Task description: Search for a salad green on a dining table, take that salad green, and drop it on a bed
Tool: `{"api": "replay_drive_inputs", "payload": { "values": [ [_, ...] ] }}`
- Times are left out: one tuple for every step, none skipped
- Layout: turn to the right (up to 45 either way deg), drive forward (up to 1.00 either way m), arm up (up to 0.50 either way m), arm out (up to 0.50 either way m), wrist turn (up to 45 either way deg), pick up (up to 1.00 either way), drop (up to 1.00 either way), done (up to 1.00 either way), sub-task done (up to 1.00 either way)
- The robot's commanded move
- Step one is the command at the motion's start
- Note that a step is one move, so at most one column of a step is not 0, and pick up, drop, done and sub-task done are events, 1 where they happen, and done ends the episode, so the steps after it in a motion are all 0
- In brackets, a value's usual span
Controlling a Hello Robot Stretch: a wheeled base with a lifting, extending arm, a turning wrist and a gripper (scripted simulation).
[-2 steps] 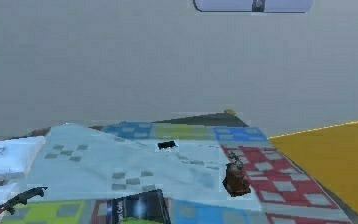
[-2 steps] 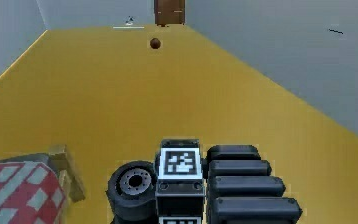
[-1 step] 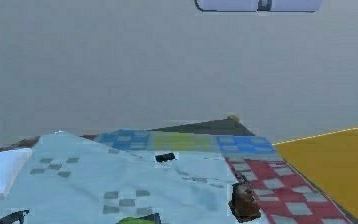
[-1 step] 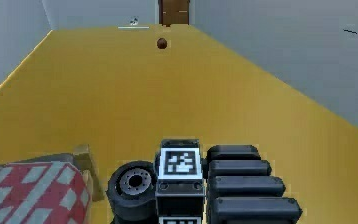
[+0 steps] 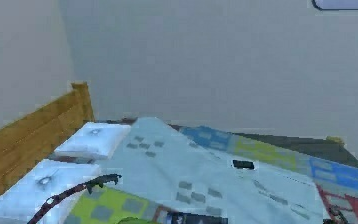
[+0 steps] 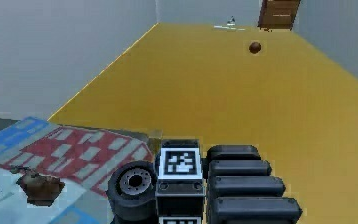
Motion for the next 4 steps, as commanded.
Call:
{"api": "replay_drive_inputs", "payload": {
  "values": [
    [15.0,0.0,0.0,0.0,0.0,0.0,0.0,0.0,0.0],
    [-6.0,0.0,0.0,0.0,0.0,0.0,0.0,0.0,0.0],
    [3.0,0.0,0.0,0.0,0.0,0.0,0.0,0.0,0.0],
    [45.0,0.0,0.0,0.0,0.0,0.0,0.0,0.0,0.0]
  ]
}}
